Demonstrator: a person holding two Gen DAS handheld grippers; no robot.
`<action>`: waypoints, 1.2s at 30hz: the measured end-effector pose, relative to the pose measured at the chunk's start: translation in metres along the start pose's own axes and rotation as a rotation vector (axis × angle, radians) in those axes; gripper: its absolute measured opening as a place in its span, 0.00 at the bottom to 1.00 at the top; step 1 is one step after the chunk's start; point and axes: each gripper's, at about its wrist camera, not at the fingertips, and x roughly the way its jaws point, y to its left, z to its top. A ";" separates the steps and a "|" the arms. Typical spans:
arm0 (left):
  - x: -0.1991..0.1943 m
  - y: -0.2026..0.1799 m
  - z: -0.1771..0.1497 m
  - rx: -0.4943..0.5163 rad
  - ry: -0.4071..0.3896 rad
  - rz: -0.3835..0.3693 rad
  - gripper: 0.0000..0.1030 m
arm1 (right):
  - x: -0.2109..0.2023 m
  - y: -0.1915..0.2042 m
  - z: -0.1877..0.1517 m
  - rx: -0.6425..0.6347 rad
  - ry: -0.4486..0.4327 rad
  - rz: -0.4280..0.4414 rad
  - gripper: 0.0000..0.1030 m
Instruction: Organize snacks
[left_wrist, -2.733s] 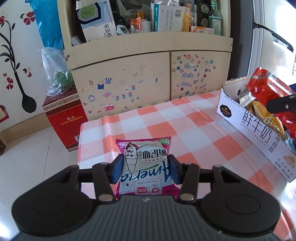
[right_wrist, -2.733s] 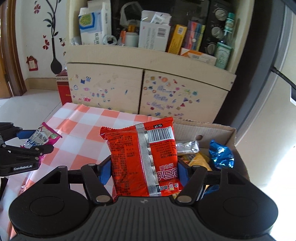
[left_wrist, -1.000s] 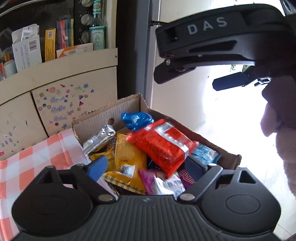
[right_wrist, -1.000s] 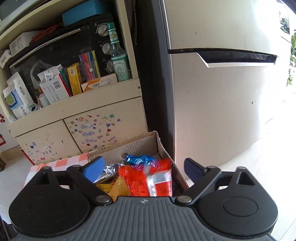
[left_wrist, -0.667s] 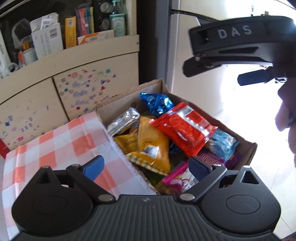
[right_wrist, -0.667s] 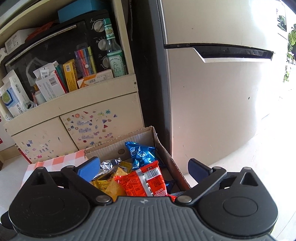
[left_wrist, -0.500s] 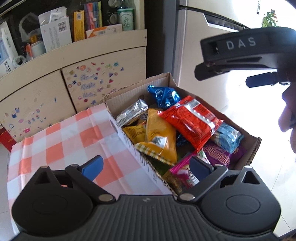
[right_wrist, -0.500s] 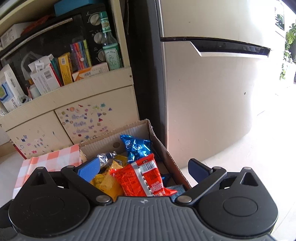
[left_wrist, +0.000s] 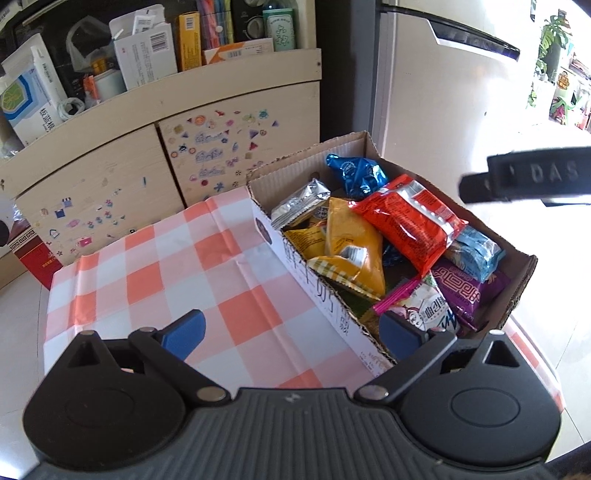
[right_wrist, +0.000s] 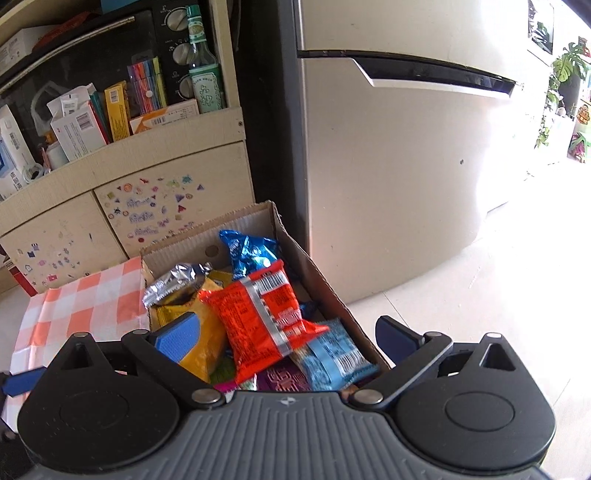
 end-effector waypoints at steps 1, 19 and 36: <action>-0.001 0.002 0.000 -0.003 0.000 0.006 0.97 | 0.000 -0.002 -0.003 0.007 0.007 -0.008 1.00; 0.013 0.000 0.016 -0.012 0.026 0.092 0.99 | 0.006 0.000 -0.026 -0.038 0.095 -0.079 1.00; 0.026 -0.009 0.028 0.030 0.045 0.104 0.99 | 0.015 0.004 -0.023 -0.046 0.127 -0.104 1.00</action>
